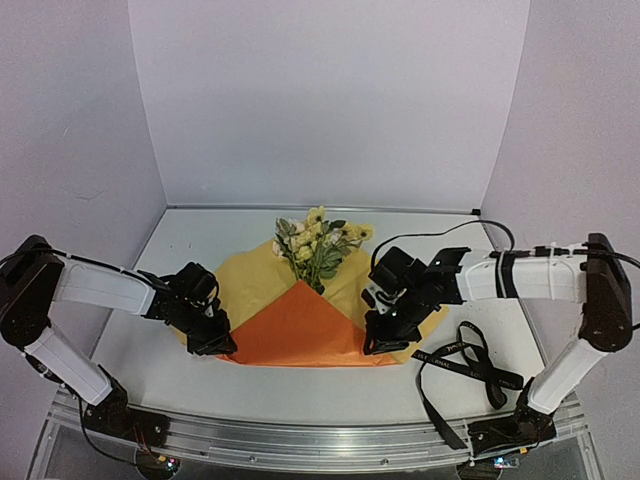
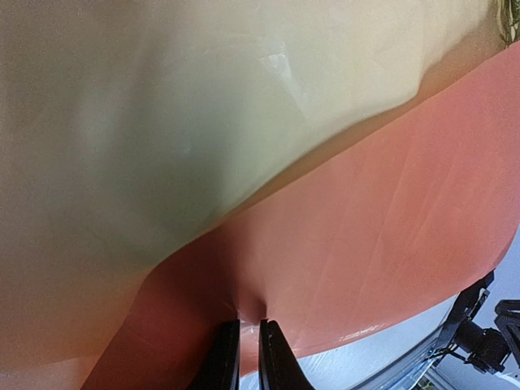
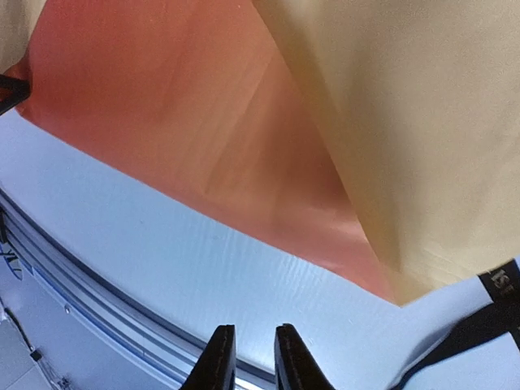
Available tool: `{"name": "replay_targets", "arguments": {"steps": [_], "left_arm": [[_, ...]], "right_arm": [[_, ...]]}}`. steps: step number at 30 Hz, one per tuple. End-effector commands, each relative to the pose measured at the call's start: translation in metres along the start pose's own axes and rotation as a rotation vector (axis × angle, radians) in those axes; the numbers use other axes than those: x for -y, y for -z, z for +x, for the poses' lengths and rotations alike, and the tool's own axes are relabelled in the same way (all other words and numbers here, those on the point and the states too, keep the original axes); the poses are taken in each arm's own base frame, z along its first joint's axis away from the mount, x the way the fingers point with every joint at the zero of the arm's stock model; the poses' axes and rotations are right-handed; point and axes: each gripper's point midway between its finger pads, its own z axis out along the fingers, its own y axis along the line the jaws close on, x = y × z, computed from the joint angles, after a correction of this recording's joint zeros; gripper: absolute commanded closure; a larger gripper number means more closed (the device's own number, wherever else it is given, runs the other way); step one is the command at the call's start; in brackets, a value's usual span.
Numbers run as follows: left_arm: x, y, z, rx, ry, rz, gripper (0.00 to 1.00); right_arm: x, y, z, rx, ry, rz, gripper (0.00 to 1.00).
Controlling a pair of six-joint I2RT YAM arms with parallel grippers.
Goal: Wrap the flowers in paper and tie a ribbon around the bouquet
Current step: Press the fold line of the 1/4-folded wrapping paper.
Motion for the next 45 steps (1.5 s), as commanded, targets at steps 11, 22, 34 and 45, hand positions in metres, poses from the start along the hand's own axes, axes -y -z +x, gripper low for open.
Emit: {"name": "replay_targets", "arguments": {"steps": [11, 22, 34, 45], "left_arm": [[0.004, 0.002, -0.006, 0.013, -0.027, -0.015, 0.89], [0.001, 0.006, -0.005, 0.022, -0.036, -0.026, 0.88], [0.052, 0.023, 0.001, 0.042, -0.181, 0.050, 0.73], [-0.006, 0.002, 0.020, 0.024, -0.085, -0.086, 0.75]], "right_arm": [[0.019, -0.060, -0.021, 0.128, -0.176, 0.029, 0.88], [0.057, -0.065, 0.007, 0.133, -0.220, 0.109, 0.89], [0.058, -0.074, 0.008, 0.116, -0.237, 0.112, 0.88], [0.059, -0.081, 0.010, 0.095, -0.248, 0.119, 0.88]]}}
